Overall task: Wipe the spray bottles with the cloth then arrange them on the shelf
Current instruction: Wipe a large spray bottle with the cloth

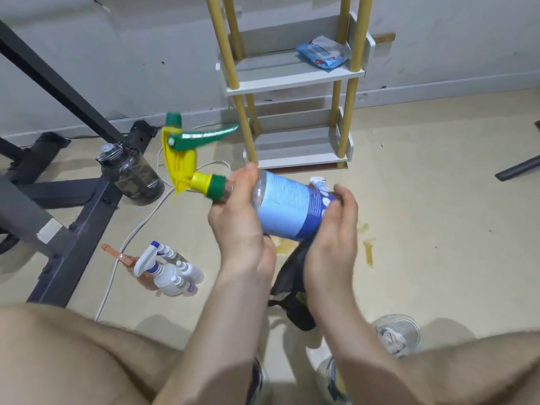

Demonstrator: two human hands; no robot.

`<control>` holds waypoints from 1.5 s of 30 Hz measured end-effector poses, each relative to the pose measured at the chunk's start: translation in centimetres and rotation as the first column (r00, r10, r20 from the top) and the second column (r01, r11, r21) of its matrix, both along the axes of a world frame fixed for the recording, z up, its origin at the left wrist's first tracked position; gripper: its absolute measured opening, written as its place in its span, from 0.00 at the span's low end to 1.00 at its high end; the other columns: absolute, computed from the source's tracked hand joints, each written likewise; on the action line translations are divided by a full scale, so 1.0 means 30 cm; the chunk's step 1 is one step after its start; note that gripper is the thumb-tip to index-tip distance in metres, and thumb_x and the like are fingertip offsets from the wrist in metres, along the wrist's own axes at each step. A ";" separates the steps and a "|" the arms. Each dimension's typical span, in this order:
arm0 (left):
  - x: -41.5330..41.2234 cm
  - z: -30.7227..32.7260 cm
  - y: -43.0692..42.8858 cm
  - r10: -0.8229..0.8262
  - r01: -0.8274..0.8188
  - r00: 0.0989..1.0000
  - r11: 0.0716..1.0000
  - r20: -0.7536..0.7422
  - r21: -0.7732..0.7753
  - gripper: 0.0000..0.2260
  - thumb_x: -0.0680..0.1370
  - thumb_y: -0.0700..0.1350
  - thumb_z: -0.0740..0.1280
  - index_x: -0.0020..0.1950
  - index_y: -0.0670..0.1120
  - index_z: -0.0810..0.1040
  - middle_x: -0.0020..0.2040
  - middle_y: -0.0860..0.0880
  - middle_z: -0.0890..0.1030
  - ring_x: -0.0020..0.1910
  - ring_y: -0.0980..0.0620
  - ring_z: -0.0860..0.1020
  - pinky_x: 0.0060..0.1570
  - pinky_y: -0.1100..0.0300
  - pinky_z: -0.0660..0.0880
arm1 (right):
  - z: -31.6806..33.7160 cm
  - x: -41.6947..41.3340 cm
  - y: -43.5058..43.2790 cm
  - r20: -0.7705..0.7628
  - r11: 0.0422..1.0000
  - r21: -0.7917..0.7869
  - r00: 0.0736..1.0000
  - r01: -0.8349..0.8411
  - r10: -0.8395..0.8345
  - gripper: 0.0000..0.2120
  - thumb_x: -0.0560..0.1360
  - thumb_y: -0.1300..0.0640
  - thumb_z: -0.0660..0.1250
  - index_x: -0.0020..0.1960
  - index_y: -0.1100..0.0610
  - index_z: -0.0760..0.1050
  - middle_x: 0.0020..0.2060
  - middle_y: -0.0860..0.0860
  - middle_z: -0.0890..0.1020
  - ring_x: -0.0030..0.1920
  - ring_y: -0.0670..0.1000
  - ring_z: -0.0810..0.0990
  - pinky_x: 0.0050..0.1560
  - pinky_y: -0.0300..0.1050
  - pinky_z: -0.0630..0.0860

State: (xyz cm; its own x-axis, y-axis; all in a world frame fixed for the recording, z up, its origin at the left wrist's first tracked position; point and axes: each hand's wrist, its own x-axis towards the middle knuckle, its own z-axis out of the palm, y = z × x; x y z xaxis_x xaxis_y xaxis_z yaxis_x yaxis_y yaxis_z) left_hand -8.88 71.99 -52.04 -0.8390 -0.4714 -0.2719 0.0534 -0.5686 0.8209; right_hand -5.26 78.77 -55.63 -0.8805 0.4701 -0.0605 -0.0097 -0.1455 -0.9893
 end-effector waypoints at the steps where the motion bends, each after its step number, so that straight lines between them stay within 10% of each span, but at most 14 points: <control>1: 0.004 -0.002 0.011 0.037 -0.041 0.996 0.998 0.079 0.050 0.06 0.72 0.45 0.74 0.44 0.46 0.78 0.39 0.46 0.78 0.38 0.47 0.77 0.42 0.52 0.76 | -0.020 0.018 -0.025 -0.114 0.981 0.189 0.993 0.041 -0.020 0.21 0.81 0.50 0.52 0.71 0.54 0.70 0.66 0.53 0.72 0.65 0.50 0.73 0.66 0.44 0.69; 5: 0.036 -0.005 0.019 0.062 -0.069 0.989 0.996 0.134 0.048 0.04 0.73 0.44 0.72 0.42 0.46 0.78 0.36 0.48 0.78 0.34 0.49 0.78 0.36 0.57 0.77 | -0.083 0.005 -0.014 -0.237 0.931 0.355 0.971 0.083 0.004 0.23 0.80 0.50 0.51 0.72 0.54 0.70 0.69 0.54 0.68 0.67 0.49 0.71 0.66 0.40 0.68; 9: 0.050 0.014 -0.004 -0.060 0.055 0.998 0.980 -0.020 -0.191 0.02 0.66 0.41 0.72 0.35 0.47 0.82 0.36 0.48 0.80 0.38 0.48 0.77 0.42 0.54 0.74 | -0.026 -0.085 0.069 0.079 0.971 0.174 0.985 -0.166 0.154 0.15 0.77 0.49 0.56 0.46 0.46 0.82 0.45 0.42 0.81 0.49 0.49 0.79 0.46 0.45 0.78; 12: 0.048 0.035 -0.014 -0.200 0.187 0.980 0.906 0.004 -0.379 0.03 0.64 0.41 0.71 0.36 0.45 0.83 0.35 0.48 0.81 0.35 0.50 0.77 0.38 0.58 0.75 | 0.038 -0.107 0.117 0.321 0.864 0.050 0.827 -0.501 0.461 0.19 0.80 0.45 0.58 0.32 0.48 0.74 0.33 0.46 0.76 0.38 0.51 0.75 0.39 0.42 0.72; 17: 0.001 0.051 -0.023 -0.104 0.155 0.976 0.949 0.192 -0.274 0.05 0.71 0.35 0.72 0.37 0.41 0.77 0.31 0.45 0.75 0.28 0.49 0.72 0.29 0.62 0.70 | 0.030 0.011 0.067 0.202 0.613 0.552 0.804 -0.565 0.559 0.36 0.70 0.28 0.50 0.73 0.44 0.61 0.68 0.44 0.71 0.69 0.46 0.68 0.67 0.48 0.67; 21: 0.004 0.028 -0.041 -0.119 0.202 0.944 0.946 0.308 -0.253 0.07 0.73 0.40 0.73 0.37 0.42 0.78 0.27 0.47 0.78 0.24 0.50 0.76 0.25 0.65 0.72 | 0.008 -0.011 0.108 0.241 0.426 0.540 0.619 -0.726 0.748 0.49 0.68 0.32 0.68 0.79 0.42 0.43 0.76 0.42 0.57 0.77 0.42 0.53 0.75 0.49 0.59; 28: 0.025 0.020 -0.080 -0.541 0.552 0.834 0.821 0.110 -0.147 0.13 0.71 0.50 0.70 0.50 0.43 0.82 0.45 0.49 0.85 0.44 0.55 0.83 0.46 0.60 0.79 | -0.021 -0.064 0.159 0.045 0.762 0.137 0.773 -0.633 0.633 0.39 0.56 0.55 0.80 0.65 0.47 0.71 0.53 0.49 0.83 0.51 0.50 0.84 0.53 0.54 0.81; 31: 0.013 -0.058 -0.138 -0.545 0.578 0.814 0.722 0.202 -0.381 0.21 0.74 0.60 0.65 0.61 0.50 0.81 0.60 0.55 0.82 0.61 0.59 0.78 0.68 0.52 0.68 | 0.010 -0.087 0.227 -0.092 0.686 -0.127 0.697 -0.716 0.711 0.39 0.54 0.56 0.78 0.65 0.55 0.72 0.50 0.57 0.84 0.47 0.56 0.84 0.47 0.52 0.81; 35: 0.057 -0.147 -0.160 -0.798 0.882 0.471 0.423 0.376 -0.206 0.23 0.74 0.62 0.62 0.60 0.48 0.81 0.57 0.46 0.84 0.55 0.50 0.81 0.56 0.54 0.77 | 0.015 -0.095 0.257 -0.175 0.587 -0.310 0.652 -0.748 0.738 0.44 0.54 0.58 0.80 0.67 0.66 0.69 0.49 0.63 0.83 0.46 0.60 0.83 0.46 0.53 0.81; 39: 0.065 -0.159 -0.147 -0.686 0.741 0.650 0.475 0.328 -0.475 0.14 0.79 0.50 0.67 0.53 0.39 0.81 0.50 0.38 0.84 0.44 0.51 0.79 0.47 0.53 0.75 | 0.025 -0.084 0.266 -0.119 0.609 -0.302 0.663 -0.733 0.739 0.40 0.53 0.57 0.81 0.63 0.62 0.73 0.49 0.62 0.84 0.45 0.59 0.84 0.43 0.51 0.82; 45: 0.087 -0.089 -0.073 -0.403 0.439 0.881 0.497 0.249 -0.749 0.17 0.81 0.53 0.62 0.36 0.46 0.66 0.28 0.57 0.70 0.31 0.53 0.66 0.34 0.55 0.66 | 0.012 -0.056 0.228 0.063 0.806 0.164 0.821 -0.569 0.567 0.37 0.57 0.57 0.81 0.64 0.45 0.72 0.53 0.44 0.83 0.51 0.44 0.83 0.50 0.43 0.81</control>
State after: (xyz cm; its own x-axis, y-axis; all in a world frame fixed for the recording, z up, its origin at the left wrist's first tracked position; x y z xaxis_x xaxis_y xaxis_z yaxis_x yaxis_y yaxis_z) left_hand -6.26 69.81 -54.72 -0.9942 -0.1047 -0.0230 -0.0563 0.3268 0.9434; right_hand -6.94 85.60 -55.27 -0.9932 -0.1100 -0.0377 0.0328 0.0461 -0.9984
